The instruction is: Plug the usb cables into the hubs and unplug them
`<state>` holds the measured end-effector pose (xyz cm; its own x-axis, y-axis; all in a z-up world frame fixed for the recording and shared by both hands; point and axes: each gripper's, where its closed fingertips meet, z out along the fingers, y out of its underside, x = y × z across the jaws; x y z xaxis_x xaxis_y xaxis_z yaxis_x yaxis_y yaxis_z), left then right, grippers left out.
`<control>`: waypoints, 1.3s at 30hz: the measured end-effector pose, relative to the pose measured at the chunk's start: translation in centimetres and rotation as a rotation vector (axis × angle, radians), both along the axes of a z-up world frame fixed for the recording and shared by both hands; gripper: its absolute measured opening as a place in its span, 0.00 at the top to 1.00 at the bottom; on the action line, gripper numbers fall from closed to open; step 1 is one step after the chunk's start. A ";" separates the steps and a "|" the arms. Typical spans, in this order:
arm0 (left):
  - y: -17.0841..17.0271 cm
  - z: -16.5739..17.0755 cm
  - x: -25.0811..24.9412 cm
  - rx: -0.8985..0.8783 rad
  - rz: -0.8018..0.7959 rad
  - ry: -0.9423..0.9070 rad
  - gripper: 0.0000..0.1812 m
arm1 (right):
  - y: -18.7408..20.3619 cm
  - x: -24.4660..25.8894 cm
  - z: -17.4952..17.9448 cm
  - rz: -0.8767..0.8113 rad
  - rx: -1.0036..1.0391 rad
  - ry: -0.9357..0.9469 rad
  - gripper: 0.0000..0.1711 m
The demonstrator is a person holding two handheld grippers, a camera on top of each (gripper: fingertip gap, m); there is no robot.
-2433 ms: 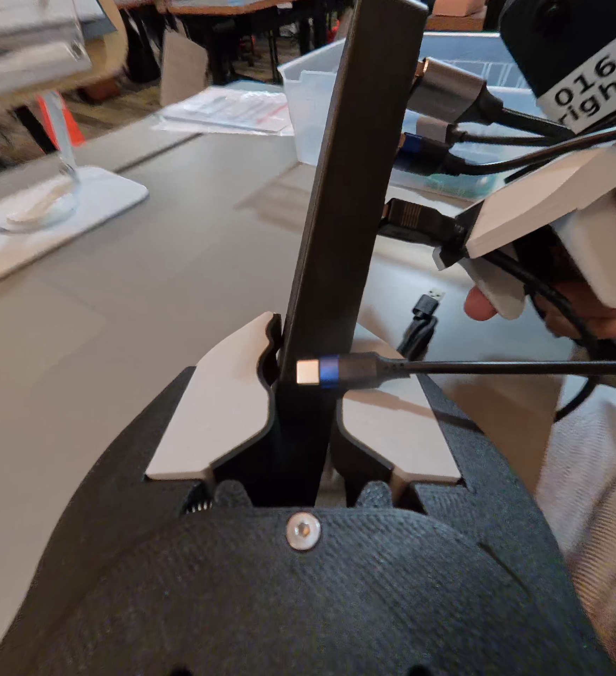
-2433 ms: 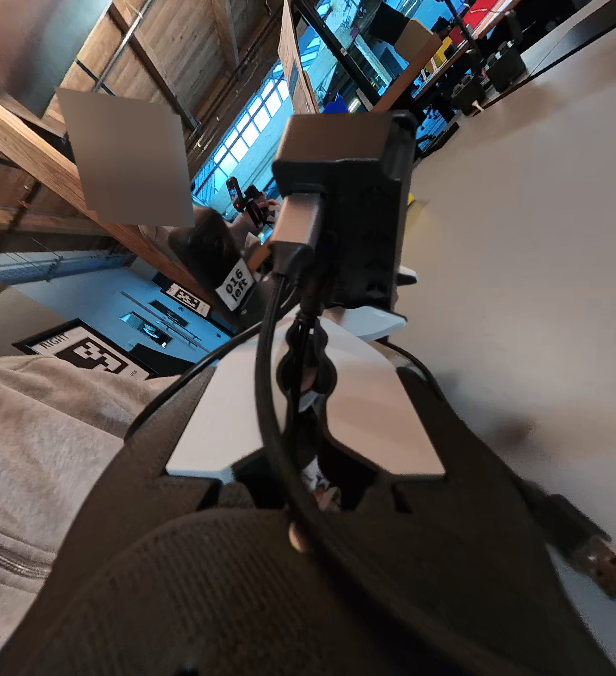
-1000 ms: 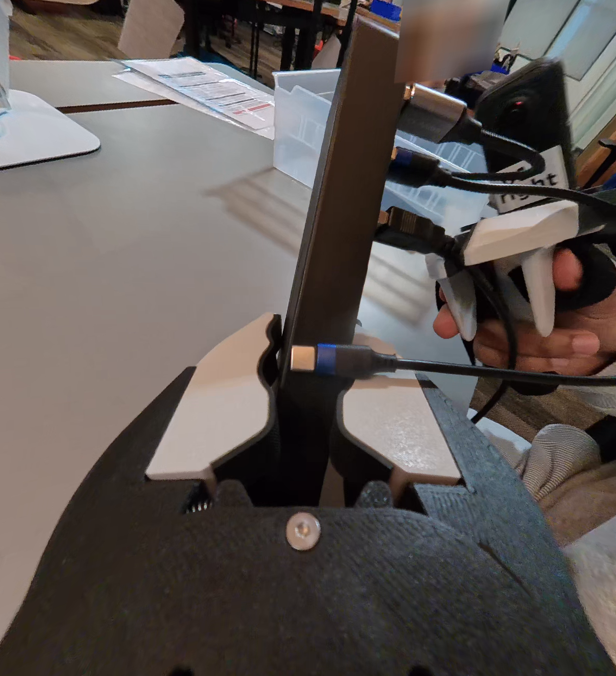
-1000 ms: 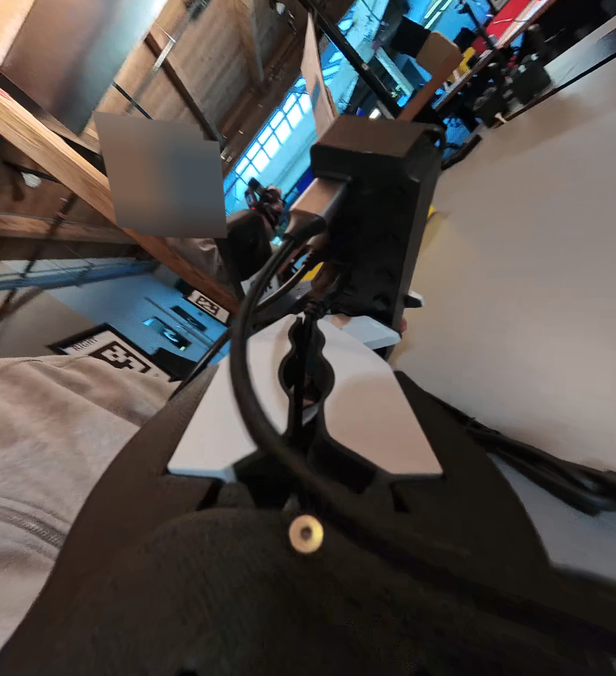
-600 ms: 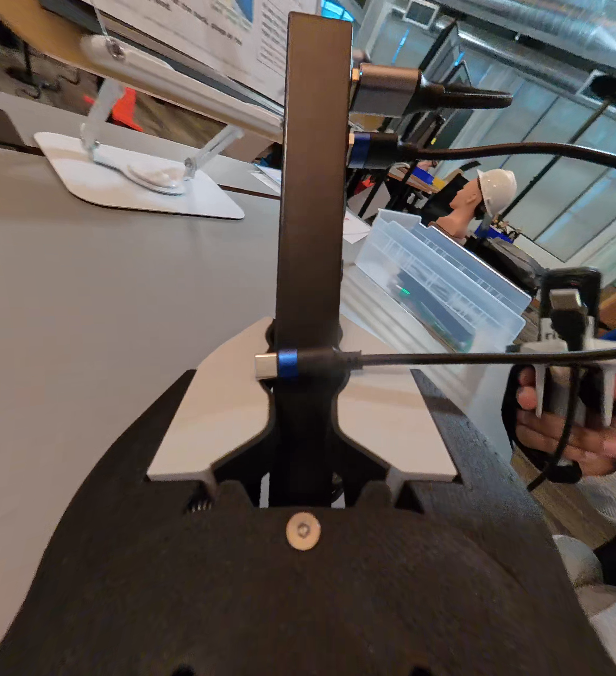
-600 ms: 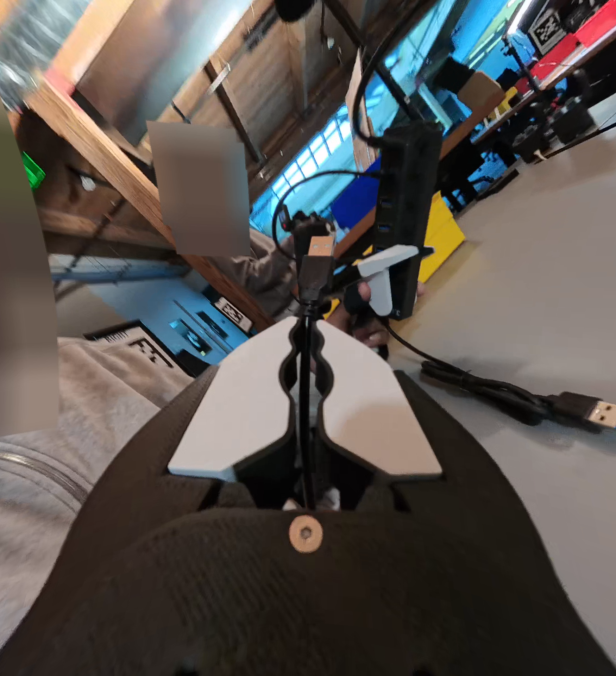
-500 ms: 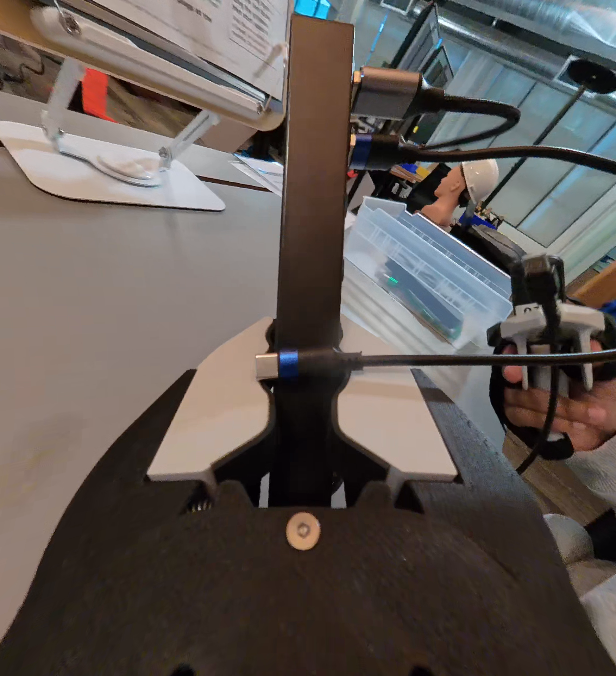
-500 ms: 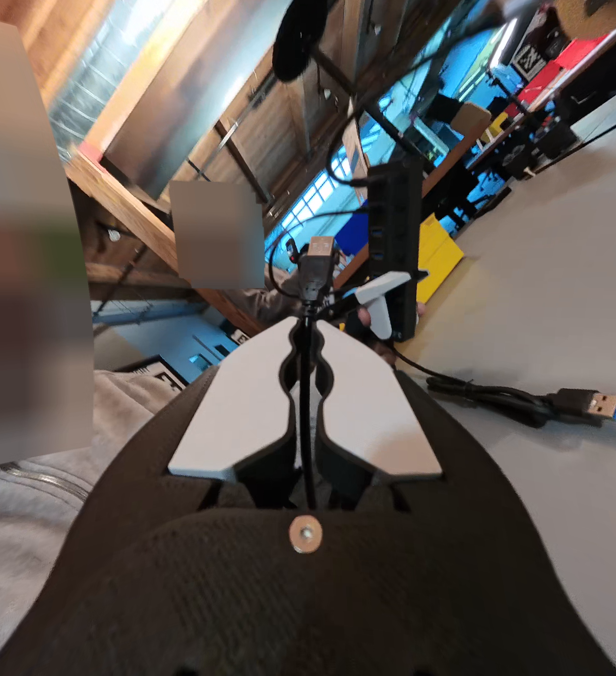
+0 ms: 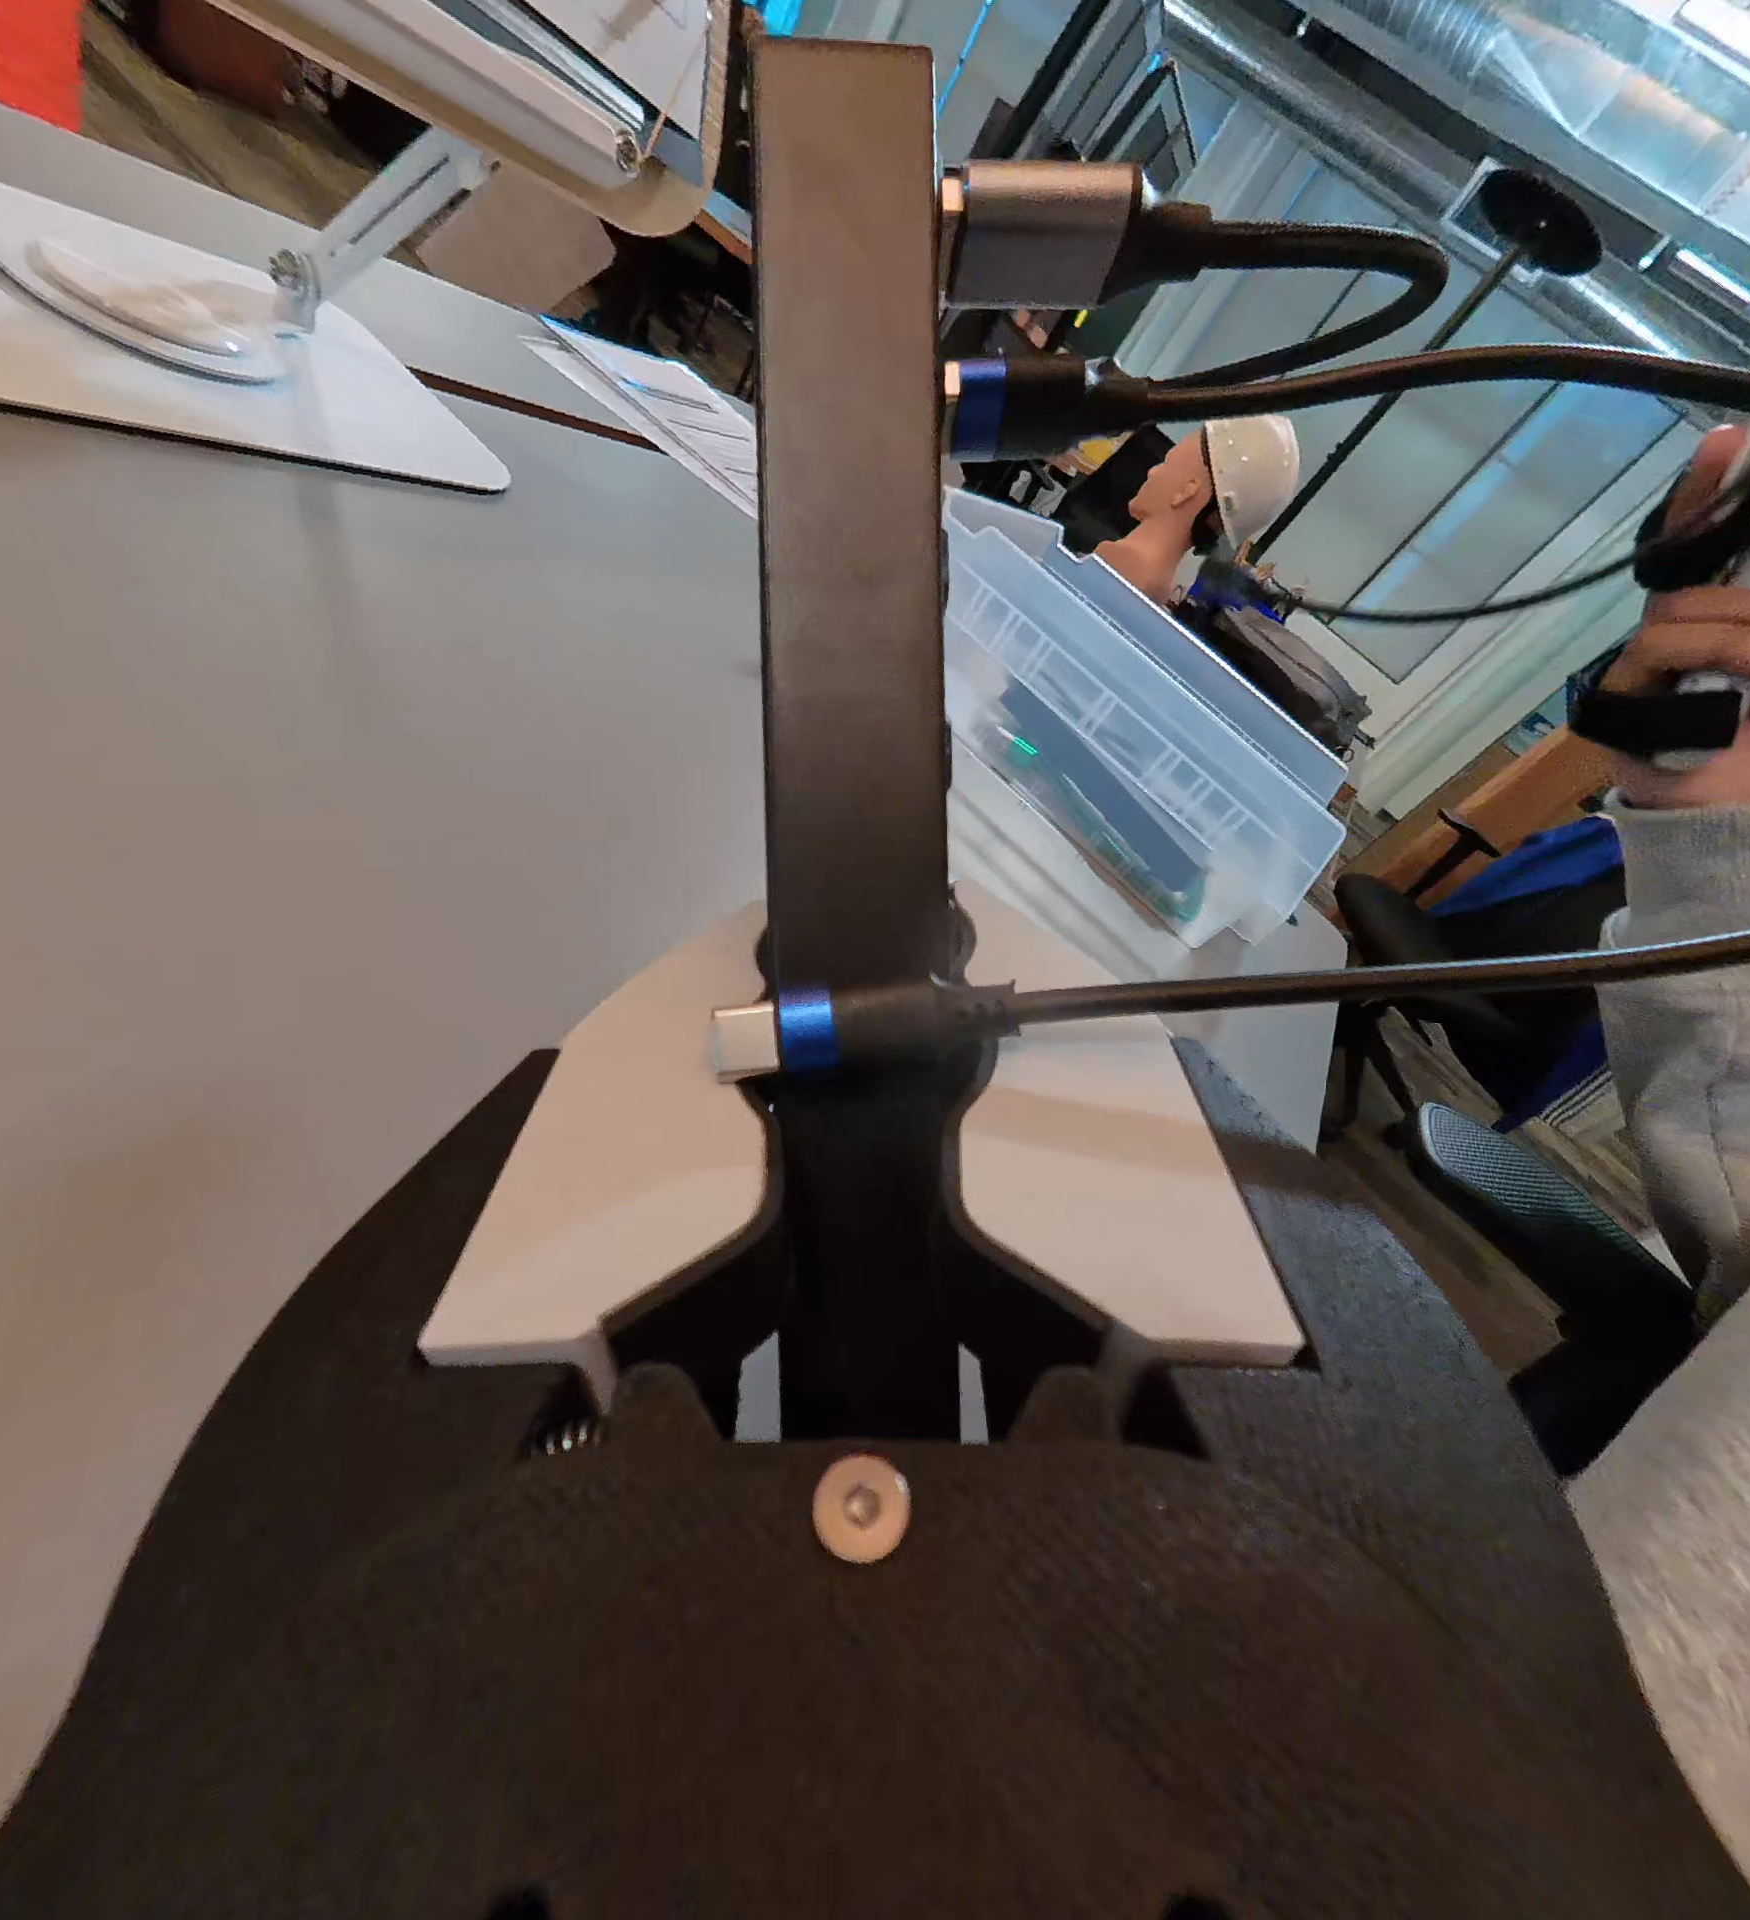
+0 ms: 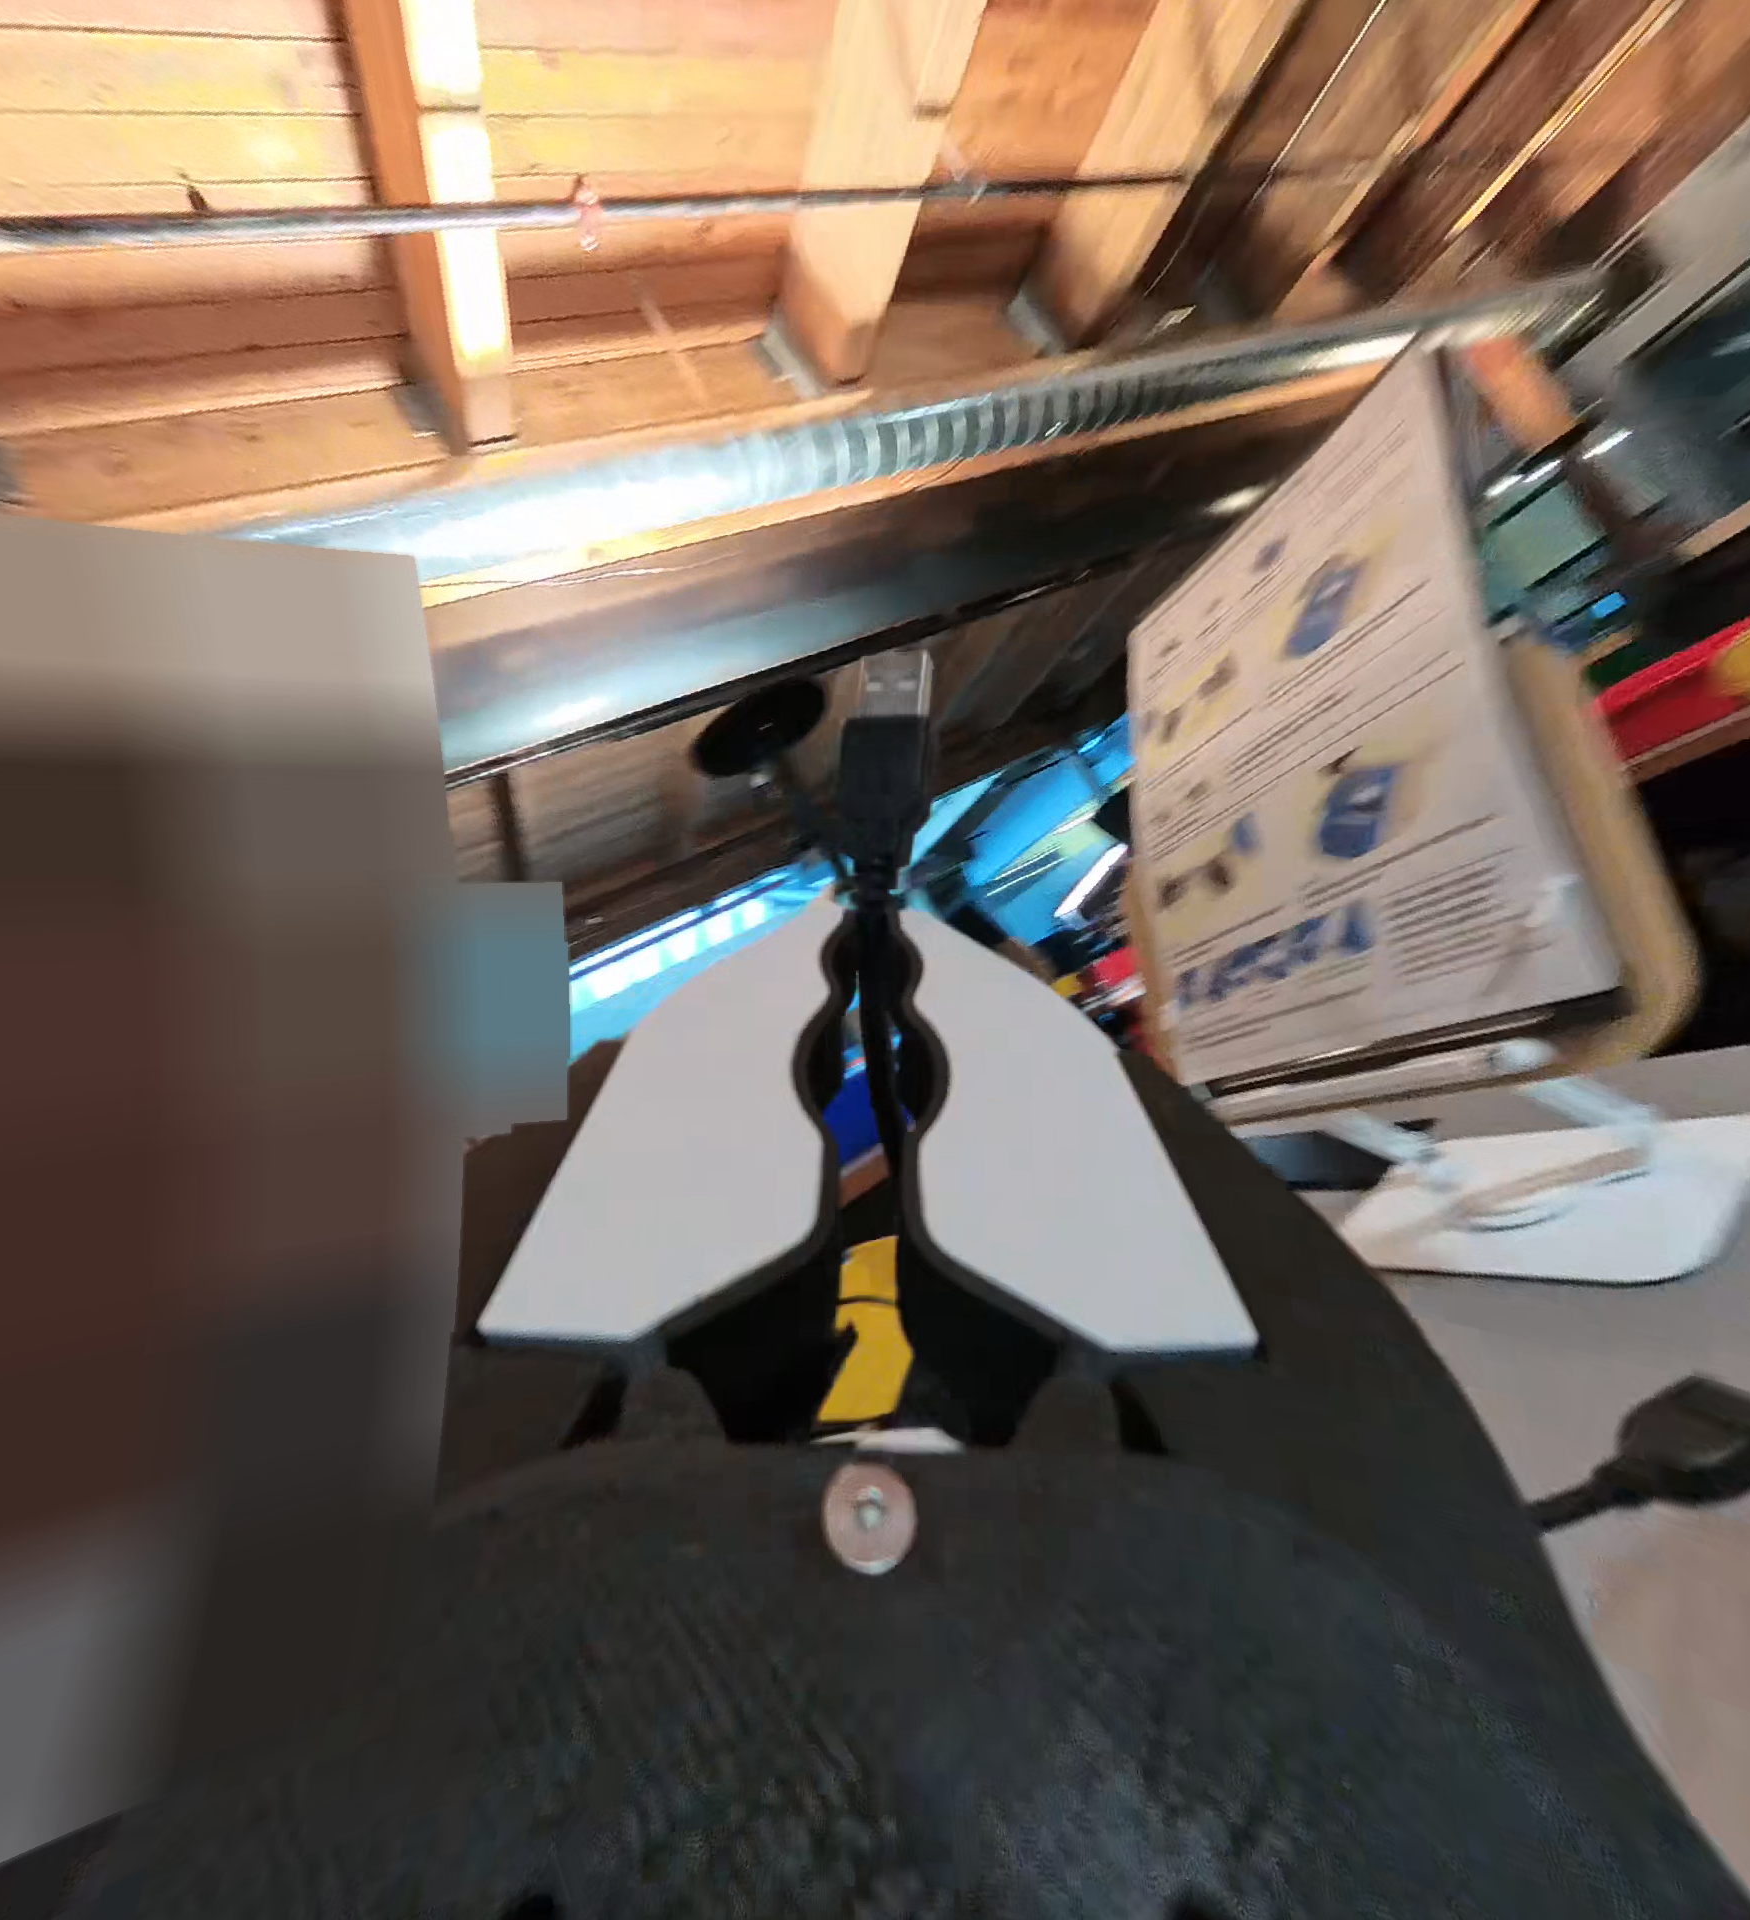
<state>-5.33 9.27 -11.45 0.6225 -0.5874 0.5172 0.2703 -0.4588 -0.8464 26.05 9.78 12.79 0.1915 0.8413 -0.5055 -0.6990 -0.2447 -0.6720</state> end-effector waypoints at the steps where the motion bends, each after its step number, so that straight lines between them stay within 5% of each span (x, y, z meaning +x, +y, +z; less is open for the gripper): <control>1: -0.1 0.0 0.2 -0.002 -0.008 0.001 0.85 | 0.4 1.5 0.2 -0.052 0.003 -0.010 0.97; 7: -0.9 -0.3 1.7 -0.024 -0.068 0.008 0.85 | 5.9 7.6 -6.2 -0.331 -0.145 -0.239 0.97; 15: -2.0 -1.1 3.8 -0.115 -0.174 -0.045 0.84 | 11.0 9.9 -17.5 -0.340 -0.534 -0.255 0.93; 21: -2.0 -1.7 4.1 -0.178 -0.187 -0.109 0.84 | 11.1 9.5 -18.0 -0.378 -0.545 -0.350 0.73; 27: -2.2 -1.8 4.2 -0.186 -0.198 -0.118 0.84 | 10.6 9.6 -20.9 -0.516 -0.581 -0.815 0.47; 31: -2.2 -1.9 4.3 -0.195 -0.204 -0.130 0.84 | 10.2 10.5 -16.7 -0.641 -0.471 -0.724 0.54; 35: -2.1 -2.0 4.3 -0.208 -0.202 -0.147 0.85 | 6.5 2.8 -13.4 -0.381 -0.320 -0.658 0.72; 39: -2.2 -2.3 4.5 -0.237 -0.207 -0.183 0.85 | 2.0 -9.6 -19.1 0.031 -0.380 -0.693 0.73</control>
<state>-0.83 7.10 -13.72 0.3874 -0.5416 0.7460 0.2884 -0.6974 -0.6561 16.46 11.77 -6.35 0.5475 0.6447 -0.5334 -0.1404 -0.5576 -0.8181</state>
